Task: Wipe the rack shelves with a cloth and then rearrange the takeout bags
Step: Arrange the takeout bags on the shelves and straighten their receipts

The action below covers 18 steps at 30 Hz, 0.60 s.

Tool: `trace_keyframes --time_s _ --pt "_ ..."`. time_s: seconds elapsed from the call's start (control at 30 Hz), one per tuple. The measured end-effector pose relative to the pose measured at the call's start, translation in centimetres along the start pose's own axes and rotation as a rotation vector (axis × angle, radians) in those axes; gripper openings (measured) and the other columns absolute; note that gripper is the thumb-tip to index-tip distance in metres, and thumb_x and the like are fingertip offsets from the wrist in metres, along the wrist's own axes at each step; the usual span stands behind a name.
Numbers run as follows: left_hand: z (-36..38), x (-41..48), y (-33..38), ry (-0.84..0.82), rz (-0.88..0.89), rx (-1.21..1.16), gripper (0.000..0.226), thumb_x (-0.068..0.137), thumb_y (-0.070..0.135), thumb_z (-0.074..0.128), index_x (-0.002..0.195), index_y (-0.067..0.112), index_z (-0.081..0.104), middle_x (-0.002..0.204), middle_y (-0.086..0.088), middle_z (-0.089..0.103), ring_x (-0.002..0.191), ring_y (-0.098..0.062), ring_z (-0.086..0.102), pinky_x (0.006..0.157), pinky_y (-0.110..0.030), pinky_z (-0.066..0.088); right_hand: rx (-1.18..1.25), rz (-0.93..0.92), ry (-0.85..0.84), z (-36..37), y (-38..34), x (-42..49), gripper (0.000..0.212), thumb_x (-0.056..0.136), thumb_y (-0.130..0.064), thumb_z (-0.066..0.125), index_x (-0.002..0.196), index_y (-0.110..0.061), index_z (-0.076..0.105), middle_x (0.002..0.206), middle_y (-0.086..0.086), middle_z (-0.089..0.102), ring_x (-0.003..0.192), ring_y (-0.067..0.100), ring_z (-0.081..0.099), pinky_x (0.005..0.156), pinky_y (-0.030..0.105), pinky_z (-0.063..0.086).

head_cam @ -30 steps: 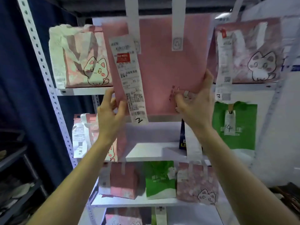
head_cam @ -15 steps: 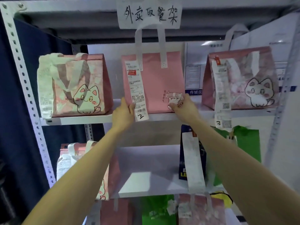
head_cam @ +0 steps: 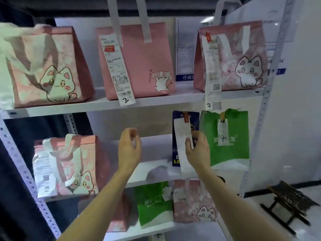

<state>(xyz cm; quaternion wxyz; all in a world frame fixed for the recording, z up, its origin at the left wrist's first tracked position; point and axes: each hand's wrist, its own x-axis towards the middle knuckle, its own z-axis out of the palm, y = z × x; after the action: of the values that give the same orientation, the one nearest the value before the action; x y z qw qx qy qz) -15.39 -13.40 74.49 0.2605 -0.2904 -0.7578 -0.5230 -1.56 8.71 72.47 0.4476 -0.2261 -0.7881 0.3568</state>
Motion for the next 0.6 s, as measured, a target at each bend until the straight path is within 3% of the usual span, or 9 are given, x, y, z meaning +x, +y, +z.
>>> trace_keyframes --time_s 0.07,0.17,0.27,0.37,0.47,0.53,0.6 --pt "3.8 -2.3 -0.4 -0.323 -0.163 -0.047 0.024 0.108 0.012 0.059 0.132 0.014 0.06 0.13 -0.005 0.067 0.121 -0.027 0.066 0.105 -0.048 0.055 -0.126 0.066 -0.104 0.2 2.8 -1.0 0.047 0.105 -0.035 0.059 0.148 -0.018 0.046 0.144 0.001 0.054 0.13 0.026 0.057 0.107 0.048 0.052" --pt "8.8 -3.2 -0.3 -0.504 -0.328 -0.081 0.042 0.107 0.007 0.062 0.147 0.01 0.05 0.147 -0.013 0.06 0.135 -0.033 0.059 0.115 -0.05 0.049 -0.226 0.131 -0.187 0.5 4.7 -1.1 0.062 0.105 -0.034 0.061 0.157 -0.012 0.034 0.152 0.008 0.049 0.136 0.033 0.055 0.107 0.047 0.053" --pt "13.1 -2.7 0.1 -0.557 -0.421 -0.108 0.05 0.107 0.008 0.062 0.154 0.006 0.044 0.153 -0.017 0.056 0.138 -0.035 0.057 0.114 -0.05 0.049 -0.258 0.191 -0.234 1.3 6.1 -0.4 0.072 0.103 -0.03 0.065 0.16 -0.009 0.026 0.156 0.013 0.046 0.136 0.036 0.056 0.103 0.047 0.056" --pt "16.1 -1.8 -0.2 -0.591 -0.427 -0.09 0.041 0.108 0.016 0.065 0.145 0.003 0.054 0.142 -0.016 0.065 0.129 -0.035 0.063 0.105 -0.046 0.053 -0.209 0.328 -0.278 1.9 7.4 0.7 0.08 0.102 -0.027 0.068 0.162 -0.01 0.018 0.157 0.014 0.047 0.134 0.037 0.058 0.1 0.047 0.056" --pt "16.8 -2.1 -1.7 -0.586 -0.348 0.014 0.019 0.11 0.019 0.062 0.122 0.004 0.064 0.12 -0.016 0.073 0.111 -0.037 0.069 0.089 -0.046 0.056 -0.233 0.362 -0.355 2.1 8.3 0.8 0.06 0.103 -0.023 0.067 0.154 -0.013 0.037 0.145 0.011 0.06 0.125 0.034 0.064 0.099 0.046 0.057" --pt "15.5 -3.0 -3.0 -0.551 -0.319 0.023 0.016 0.112 0.018 0.056 0.122 0.007 0.064 0.119 -0.014 0.074 0.107 -0.037 0.07 0.085 -0.047 0.057 -0.256 0.292 -0.394 2.6 8.1 -0.3 0.044 0.103 -0.022 0.065 0.143 -0.016 0.048 0.136 0.007 0.064 0.12 0.032 0.065 0.098 0.049 0.058" --pt "12.7 -4.4 -4.3 -0.467 -0.29 0.05 0.02 0.112 0.018 0.054 0.128 0.012 0.063 0.121 -0.011 0.076 0.104 -0.035 0.071 0.079 -0.044 0.056 -0.222 0.218 -0.439 3.7 7.1 -2.0 0.042 0.101 -0.025 0.066 0.141 -0.018 0.053 0.132 0.003 0.066 0.119 0.028 0.065 0.098 0.048 0.058"
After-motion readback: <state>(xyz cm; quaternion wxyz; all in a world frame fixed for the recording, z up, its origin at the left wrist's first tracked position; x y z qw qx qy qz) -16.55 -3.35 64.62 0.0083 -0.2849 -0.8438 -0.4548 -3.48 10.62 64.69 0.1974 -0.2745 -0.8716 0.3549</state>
